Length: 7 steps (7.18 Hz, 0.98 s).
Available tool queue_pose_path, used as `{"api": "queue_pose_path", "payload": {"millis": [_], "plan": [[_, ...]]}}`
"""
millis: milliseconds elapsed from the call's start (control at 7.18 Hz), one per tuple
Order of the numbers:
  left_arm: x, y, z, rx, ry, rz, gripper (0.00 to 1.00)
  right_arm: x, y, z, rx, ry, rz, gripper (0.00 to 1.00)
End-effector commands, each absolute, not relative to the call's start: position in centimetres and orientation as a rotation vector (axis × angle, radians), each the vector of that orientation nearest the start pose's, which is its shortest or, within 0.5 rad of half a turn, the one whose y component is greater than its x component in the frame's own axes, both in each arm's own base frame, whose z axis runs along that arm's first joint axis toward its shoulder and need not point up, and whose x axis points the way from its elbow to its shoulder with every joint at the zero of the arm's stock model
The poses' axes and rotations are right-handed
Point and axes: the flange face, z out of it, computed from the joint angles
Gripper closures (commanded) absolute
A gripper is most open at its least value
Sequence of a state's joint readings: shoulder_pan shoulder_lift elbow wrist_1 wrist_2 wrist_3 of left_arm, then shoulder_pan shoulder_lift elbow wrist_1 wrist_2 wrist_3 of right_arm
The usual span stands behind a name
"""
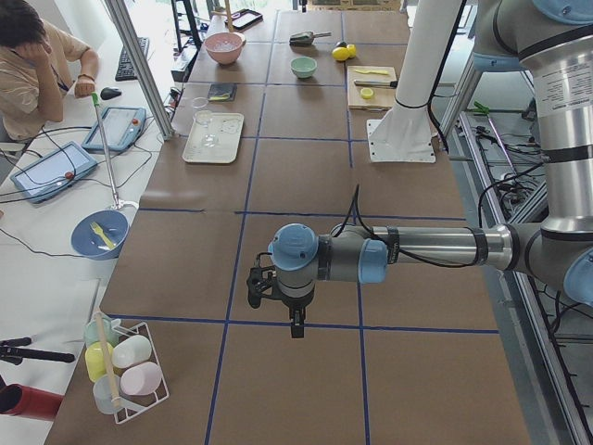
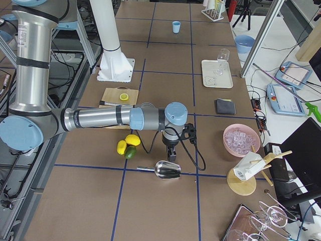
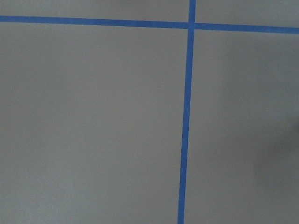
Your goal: Pour ice into bowl
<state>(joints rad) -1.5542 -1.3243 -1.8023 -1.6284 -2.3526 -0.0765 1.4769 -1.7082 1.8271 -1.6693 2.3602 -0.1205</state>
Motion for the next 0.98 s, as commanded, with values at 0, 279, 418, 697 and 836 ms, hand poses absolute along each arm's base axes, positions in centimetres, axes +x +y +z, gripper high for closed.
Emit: {"api": "queue_pose_path", "payload": {"millis": [0, 279, 418, 697, 836], "plan": [[-5.5, -39.7, 64.5, 0.119, 0.787, 0.009, 0.0, 2.1, -43.6, 60.8, 0.021, -0.794, -0.208, 0.0], [-5.4, -40.3, 64.7, 0.15, 0.788, 0.022, 0.0, 2.2, -43.2, 61.3, 0.01, -0.802, -0.202, 0.0], [-5.3, -42.2, 64.1, 0.165, 0.789, 0.03, 0.0, 2.2, -43.0, 61.8, 0.0, -0.804, -0.197, 0.0], [-5.3, -43.4, 63.1, 0.181, 0.789, 0.035, 0.0, 2.2, -42.8, 62.4, -0.01, -0.808, -0.191, 0.0], [-5.3, -44.5, 62.2, 0.198, 0.789, 0.042, 0.0, 2.1, -43.0, 62.8, -0.016, -0.81, -0.187, 0.0]]}}
